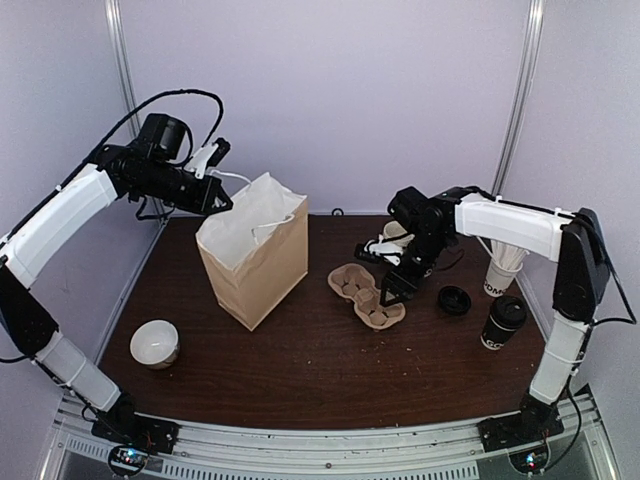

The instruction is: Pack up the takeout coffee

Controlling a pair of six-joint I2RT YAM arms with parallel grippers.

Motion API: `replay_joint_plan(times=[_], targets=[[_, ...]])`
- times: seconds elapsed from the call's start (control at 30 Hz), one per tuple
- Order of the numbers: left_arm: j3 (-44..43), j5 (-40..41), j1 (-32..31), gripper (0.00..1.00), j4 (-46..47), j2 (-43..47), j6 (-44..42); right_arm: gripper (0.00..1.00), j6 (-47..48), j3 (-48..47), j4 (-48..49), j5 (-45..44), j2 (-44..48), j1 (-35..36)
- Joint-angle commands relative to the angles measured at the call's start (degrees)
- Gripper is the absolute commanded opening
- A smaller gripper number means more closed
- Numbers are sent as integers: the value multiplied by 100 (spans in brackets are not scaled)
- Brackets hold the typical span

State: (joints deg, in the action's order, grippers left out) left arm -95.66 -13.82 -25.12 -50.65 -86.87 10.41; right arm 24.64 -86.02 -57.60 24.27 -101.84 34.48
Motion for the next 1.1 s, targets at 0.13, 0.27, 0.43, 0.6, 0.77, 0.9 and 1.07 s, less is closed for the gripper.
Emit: replay_joint_plan(times=[0.13, 0.27, 0.43, 0.6, 0.77, 0.9, 1.07], targets=[[361, -595, 89, 0, 906, 363, 2, 54, -655, -1091, -164, -401, -1229, 153], [375, -798, 243, 0, 918, 334, 34, 55, -968, -1642, -211, -719, -1654, 156], [431, -946, 441, 0, 1014, 347, 136, 59, -1155, -2204, -432, -936, -2122, 156], [472, -1068, 572, 0, 1078, 381, 215, 59, -1240, -2478, -567, -956, -2416, 156], [487, -1170, 676, 0, 1106, 336, 253, 57, -1284, -2636, -613, -969, -2605, 160], [495, -1362, 777, 0, 1157, 306, 340, 55, -1317, -2793, -666, -977, -2737, 172], [513, -1503, 943, 0, 1207, 294, 451, 54, -1353, -2972, -712, -1065, -2850, 203]])
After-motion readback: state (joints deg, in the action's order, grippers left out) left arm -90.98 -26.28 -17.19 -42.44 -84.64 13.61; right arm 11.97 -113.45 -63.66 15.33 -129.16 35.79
